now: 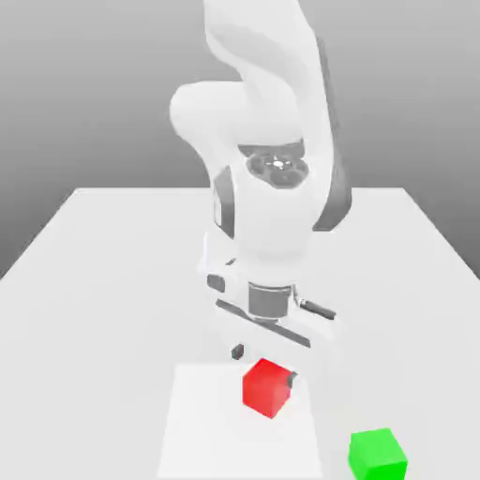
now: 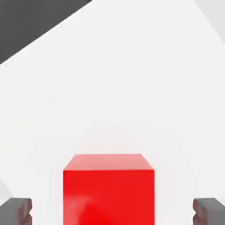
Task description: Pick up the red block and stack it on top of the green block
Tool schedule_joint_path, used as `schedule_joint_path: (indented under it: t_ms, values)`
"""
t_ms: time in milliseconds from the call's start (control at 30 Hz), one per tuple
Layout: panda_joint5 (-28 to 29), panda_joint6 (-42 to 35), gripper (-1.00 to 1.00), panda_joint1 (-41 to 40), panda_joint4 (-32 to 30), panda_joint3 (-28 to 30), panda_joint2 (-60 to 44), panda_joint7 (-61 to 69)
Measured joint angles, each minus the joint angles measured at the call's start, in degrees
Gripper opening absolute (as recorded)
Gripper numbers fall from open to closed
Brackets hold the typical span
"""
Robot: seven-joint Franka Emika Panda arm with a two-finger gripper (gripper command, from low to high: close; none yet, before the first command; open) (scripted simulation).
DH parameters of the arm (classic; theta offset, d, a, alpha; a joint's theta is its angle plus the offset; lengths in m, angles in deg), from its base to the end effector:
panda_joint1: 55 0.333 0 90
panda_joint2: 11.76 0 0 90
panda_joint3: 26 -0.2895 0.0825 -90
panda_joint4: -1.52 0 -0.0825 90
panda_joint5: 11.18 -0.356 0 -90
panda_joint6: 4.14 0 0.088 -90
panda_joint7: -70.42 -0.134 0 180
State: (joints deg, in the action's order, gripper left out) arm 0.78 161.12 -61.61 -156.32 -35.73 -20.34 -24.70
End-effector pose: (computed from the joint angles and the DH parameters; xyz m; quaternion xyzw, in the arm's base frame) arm 0.3718 0.0349 0.1454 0.7631 -0.6461 0.0048 0.0144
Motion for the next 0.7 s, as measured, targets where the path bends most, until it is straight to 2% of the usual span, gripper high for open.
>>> schedule_joint_path:
  t_ms: [233,267,500,700]
  values:
    - [2.60,5.45,0.00,1.29,0.30,2.08,-5.20,-1.81]
    - [2.67,6.24,-1.00,1.30,0.27,2.15,-5.84,-1.81]
    - [2.83,6.49,-1.00,1.26,0.28,2.16,-5.98,-1.95]
    - [1.65,2.08,-1.00,0.60,0.24,1.01,-2.12,-1.22]
